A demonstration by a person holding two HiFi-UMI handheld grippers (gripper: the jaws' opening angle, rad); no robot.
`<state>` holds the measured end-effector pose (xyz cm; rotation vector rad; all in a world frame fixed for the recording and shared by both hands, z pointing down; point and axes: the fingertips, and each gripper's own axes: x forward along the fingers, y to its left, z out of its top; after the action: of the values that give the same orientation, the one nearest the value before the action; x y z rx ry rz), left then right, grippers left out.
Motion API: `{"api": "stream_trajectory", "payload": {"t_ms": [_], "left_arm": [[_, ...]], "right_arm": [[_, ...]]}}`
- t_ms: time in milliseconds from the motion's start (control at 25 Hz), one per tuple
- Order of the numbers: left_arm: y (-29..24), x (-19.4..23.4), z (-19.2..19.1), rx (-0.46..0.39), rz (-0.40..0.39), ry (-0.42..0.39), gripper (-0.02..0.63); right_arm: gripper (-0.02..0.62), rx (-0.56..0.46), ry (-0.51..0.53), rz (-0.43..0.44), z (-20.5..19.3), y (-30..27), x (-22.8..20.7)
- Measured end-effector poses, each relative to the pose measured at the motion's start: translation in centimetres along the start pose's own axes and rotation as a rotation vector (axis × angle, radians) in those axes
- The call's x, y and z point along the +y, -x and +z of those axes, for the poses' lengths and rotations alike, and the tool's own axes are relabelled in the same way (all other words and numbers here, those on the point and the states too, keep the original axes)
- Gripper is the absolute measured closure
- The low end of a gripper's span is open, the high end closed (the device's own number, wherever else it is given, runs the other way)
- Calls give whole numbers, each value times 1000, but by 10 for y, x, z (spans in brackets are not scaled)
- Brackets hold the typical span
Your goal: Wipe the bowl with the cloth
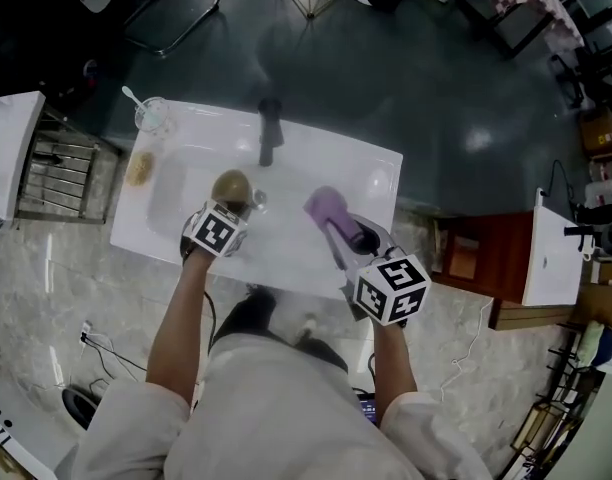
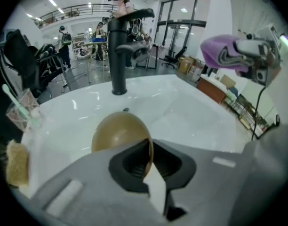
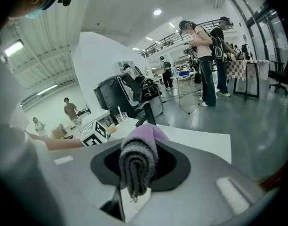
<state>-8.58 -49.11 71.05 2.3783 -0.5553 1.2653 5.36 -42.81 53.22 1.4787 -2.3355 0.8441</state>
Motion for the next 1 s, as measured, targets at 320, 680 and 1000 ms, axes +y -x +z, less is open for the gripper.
{"api": "stream_trajectory", "payload": {"t_ms": [320,680,1000], "left_arm": [[56,-74,32,-269,-125,115,595],[126,-185,63,-534,-302,115,595],[191,-262,61,-727,-443,105,595]], "right_arm": [[491,-57,44,27,2,50,17],[491,-126,86,83,6,114,41],[491,-141,230,250,-2,161,104]]}}
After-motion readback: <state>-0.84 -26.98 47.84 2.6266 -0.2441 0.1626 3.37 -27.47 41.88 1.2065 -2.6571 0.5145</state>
